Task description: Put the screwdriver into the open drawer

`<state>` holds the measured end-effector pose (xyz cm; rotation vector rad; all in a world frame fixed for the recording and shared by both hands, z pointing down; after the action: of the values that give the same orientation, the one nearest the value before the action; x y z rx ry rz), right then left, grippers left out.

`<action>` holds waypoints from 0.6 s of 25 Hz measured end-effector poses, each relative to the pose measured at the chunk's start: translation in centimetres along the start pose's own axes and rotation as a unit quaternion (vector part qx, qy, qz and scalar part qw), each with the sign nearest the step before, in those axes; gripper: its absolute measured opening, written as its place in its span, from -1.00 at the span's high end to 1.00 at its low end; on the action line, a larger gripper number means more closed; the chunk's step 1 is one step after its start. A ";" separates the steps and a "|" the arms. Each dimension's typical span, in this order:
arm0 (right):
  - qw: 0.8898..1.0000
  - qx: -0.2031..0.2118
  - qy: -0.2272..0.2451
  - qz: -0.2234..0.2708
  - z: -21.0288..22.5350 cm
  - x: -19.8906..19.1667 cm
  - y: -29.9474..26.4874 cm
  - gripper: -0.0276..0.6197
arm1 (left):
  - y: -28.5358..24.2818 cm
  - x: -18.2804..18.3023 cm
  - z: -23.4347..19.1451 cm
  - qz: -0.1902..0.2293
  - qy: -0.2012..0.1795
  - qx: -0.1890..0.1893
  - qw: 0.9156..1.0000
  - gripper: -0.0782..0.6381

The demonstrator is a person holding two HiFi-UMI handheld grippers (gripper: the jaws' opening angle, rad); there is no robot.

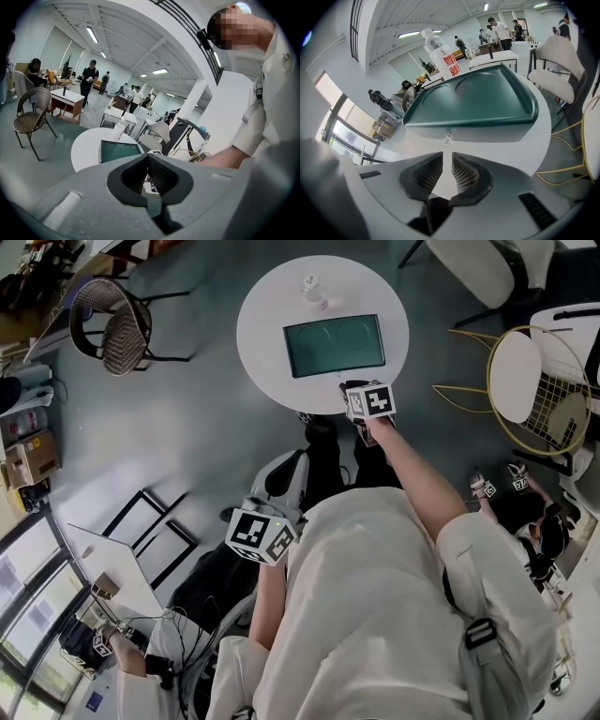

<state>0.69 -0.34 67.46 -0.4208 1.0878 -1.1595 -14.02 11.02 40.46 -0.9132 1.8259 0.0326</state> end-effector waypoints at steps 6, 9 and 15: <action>1.000 0.013 0.005 0.017 0.2 -0.7 2.8 0.76 | -0.5 -0.4 1.8 0.006 -0.008 -0.008 1.000 0.75; 0.999 0.023 0.004 0.030 0.7 -1.0 4.4 0.80 | -1.1 -0.7 2.9 0.008 -0.013 -0.016 1.000 0.75; 0.999 0.023 0.021 0.045 3.0 -1.8 7.9 0.86 | -2.8 -0.9 5.6 0.014 -0.023 -0.029 0.999 0.75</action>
<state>7.41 3.65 63.74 -0.3096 1.1032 -1.1169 -7.83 11.94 39.73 -0.9193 1.8029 0.1233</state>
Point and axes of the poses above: the fingertips, and each gripper's own axes: y backward along the fingers, z to its right, x out of its top, the point moved 5 cm from there along y, backward along the fingers, and after that the axes turned 7 degrees about z, right-handed, at the moved point
